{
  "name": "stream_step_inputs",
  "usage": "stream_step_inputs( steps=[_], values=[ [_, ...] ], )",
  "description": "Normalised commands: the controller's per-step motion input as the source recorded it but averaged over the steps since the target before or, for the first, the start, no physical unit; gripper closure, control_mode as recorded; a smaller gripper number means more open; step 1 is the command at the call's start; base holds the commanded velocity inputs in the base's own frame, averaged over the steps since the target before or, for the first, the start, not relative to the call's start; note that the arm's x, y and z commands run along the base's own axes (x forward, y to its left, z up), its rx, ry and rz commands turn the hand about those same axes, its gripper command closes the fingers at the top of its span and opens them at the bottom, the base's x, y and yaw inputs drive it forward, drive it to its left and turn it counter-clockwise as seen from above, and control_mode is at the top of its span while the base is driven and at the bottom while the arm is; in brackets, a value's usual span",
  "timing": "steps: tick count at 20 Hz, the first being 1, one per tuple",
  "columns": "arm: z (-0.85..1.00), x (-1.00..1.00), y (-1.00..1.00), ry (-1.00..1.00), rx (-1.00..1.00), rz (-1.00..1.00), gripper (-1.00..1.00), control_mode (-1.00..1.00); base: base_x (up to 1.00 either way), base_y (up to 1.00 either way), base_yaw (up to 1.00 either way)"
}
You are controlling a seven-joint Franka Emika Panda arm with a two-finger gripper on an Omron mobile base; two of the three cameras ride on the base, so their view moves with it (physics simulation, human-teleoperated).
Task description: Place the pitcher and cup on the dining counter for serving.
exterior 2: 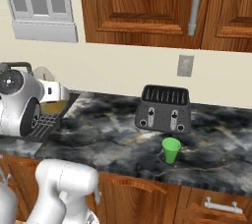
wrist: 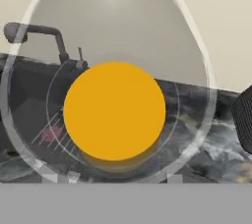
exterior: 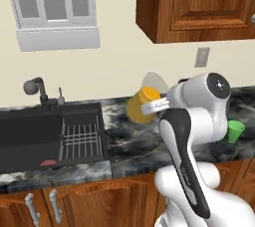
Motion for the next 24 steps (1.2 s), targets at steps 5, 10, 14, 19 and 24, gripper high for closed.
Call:
stream_step_inputs(
  steps=[5, 10, 14, 19, 24],
  values=[
    [0.00, 0.00, 0.00, 0.00, 0.00, 0.00, 1.00, 1.00, -0.78, 0.26, 0.54],
    [0.00, 0.00, 0.00, 0.00, 0.00, 0.00, 1.00, 1.00, -0.22, 0.52, 0.82],
    [0.00, 0.00, 0.00, 0.00, 0.00, 0.00, 1.00, 1.00, 0.00, 0.52, 0.93],
    [0.00, 0.00, 0.00, 0.00, 0.00, 0.00, 1.00, 1.00, 0.00, 0.37, 0.99],
    [0.00, 0.00, 0.00, 0.00, 0.00, 0.00, 1.00, 1.00, 0.00, 0.41, 0.98]
  ],
)
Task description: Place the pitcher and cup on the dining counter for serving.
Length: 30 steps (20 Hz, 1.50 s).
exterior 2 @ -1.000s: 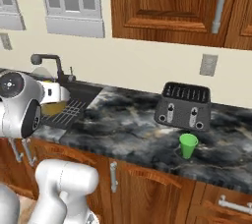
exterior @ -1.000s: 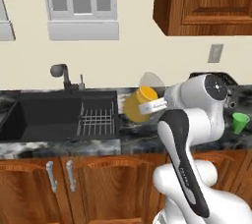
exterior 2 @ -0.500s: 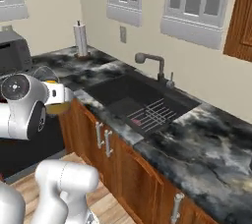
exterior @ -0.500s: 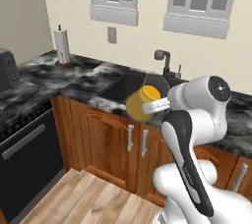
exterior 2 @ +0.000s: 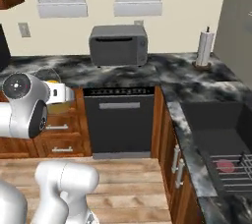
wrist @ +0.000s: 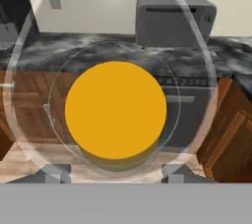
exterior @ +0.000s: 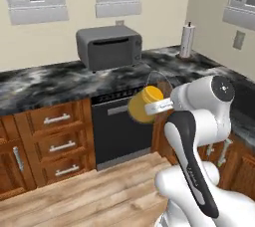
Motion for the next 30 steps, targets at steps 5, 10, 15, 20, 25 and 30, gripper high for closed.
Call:
stream_step_inputs(
  steps=[5, 10, 15, 20, 25, 30],
  values=[
    [0.00, 0.00, 0.00, 0.00, 0.00, 0.00, 1.00, 1.00, 0.00, 0.47, 0.96],
    [0.00, 0.00, 0.00, 0.00, 0.00, 0.00, 1.00, 1.00, 0.00, 0.50, 0.93],
    [0.00, 0.00, 0.00, 0.00, 0.00, 0.00, 1.00, 1.00, 0.00, 0.50, 0.91],
    [0.00, 0.00, 0.00, 0.00, 0.00, 0.00, 1.00, 1.00, 0.00, 0.54, 0.87],
    [0.00, 0.00, 0.00, 0.00, 0.00, 0.00, 1.00, 1.00, 0.09, 0.63, 0.81],
    [0.00, 0.00, 0.00, 0.00, 0.00, 0.00, 1.00, 1.00, 0.25, 0.72, 0.75]
  ],
)
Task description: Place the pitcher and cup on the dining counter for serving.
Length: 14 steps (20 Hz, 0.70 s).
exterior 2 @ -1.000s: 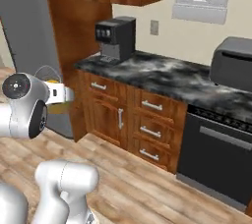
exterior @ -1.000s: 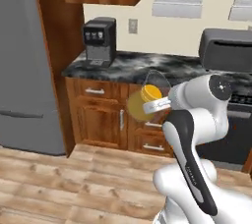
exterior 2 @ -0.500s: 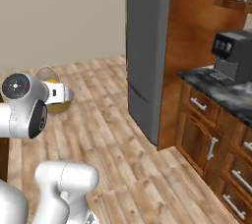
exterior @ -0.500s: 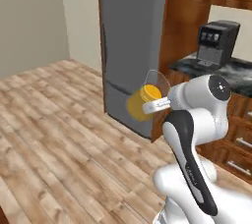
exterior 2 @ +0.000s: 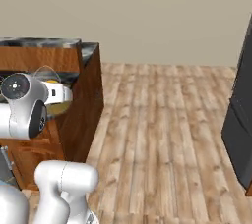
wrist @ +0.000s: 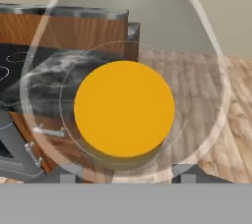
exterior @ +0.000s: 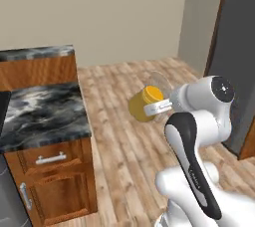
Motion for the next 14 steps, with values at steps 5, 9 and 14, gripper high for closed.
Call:
stream_step_inputs(
  steps=[5, 9, 14],
  values=[
    [0.00, 0.00, 0.00, 0.00, 0.00, 0.00, 1.00, 1.00, 0.53, 0.76, 0.66],
    [0.00, 0.00, 0.00, 0.00, 0.00, 0.00, 1.00, 1.00, 0.58, -0.56, 0.42],
    [0.00, 0.00, 0.00, 0.00, 0.00, 0.00, 1.00, 1.00, 0.45, -1.00, 0.14]
  ],
)
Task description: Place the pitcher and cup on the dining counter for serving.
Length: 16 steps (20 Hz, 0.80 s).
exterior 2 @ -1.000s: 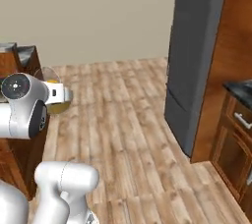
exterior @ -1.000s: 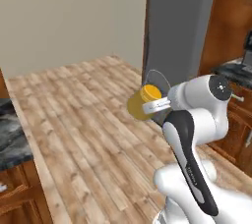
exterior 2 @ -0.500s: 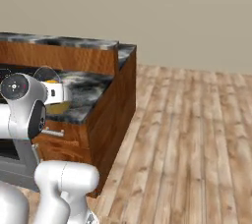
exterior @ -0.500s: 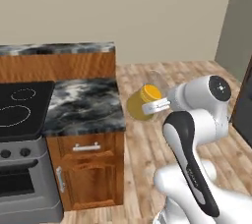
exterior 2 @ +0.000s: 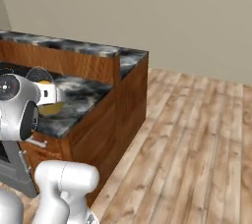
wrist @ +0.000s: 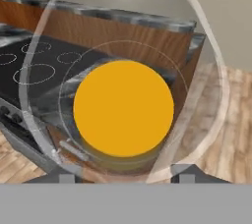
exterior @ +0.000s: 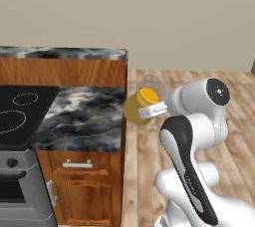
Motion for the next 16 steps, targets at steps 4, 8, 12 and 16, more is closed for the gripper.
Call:
stream_step_inputs(
  steps=[4, 8, 12, 16],
  values=[
    [0.00, 0.00, 0.00, 0.00, 0.00, 0.00, 1.00, 1.00, 0.63, -1.00, 0.07],
    [0.00, 0.00, 0.00, 0.00, 0.00, 0.00, 1.00, 1.00, 1.00, -1.00, 0.08],
    [0.00, 0.00, 0.00, 0.00, 0.00, 0.00, 1.00, 1.00, 1.00, -1.00, 0.07],
    [0.00, 0.00, 0.00, 0.00, 0.00, 0.00, 1.00, 1.00, 1.00, -1.00, 0.10]
  ],
)
